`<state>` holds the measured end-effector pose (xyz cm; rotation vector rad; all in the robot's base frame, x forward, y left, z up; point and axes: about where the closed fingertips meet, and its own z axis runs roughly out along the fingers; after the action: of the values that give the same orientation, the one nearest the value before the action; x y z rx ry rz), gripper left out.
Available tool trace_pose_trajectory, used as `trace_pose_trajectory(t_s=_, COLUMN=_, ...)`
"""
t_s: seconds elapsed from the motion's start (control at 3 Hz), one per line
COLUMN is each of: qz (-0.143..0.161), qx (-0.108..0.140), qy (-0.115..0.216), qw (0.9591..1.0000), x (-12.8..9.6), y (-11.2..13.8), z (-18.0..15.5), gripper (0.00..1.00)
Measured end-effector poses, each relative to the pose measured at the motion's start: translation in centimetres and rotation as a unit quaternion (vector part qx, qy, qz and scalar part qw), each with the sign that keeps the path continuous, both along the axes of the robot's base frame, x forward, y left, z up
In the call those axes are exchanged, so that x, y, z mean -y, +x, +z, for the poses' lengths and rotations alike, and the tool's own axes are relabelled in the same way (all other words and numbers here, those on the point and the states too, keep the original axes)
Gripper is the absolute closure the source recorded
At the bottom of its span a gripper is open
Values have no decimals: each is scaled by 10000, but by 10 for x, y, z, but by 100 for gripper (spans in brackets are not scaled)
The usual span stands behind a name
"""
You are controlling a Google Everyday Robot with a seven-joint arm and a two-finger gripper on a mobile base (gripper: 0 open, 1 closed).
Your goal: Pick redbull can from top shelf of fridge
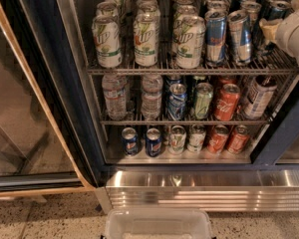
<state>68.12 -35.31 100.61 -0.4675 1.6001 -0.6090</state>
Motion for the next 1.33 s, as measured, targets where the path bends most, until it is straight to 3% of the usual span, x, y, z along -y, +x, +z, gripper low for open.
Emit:
trace_pose_trajectory(t_s=0.67, qz=0, qx=-147, qy=255, qw=9996, x=9, y=28, z=-16, gripper=45)
trace_pose_trajectory(t_s=1.33, qz=-86, qx=-211, qy=480, qw=9986, x=13, y=31, z=-24, gripper=43)
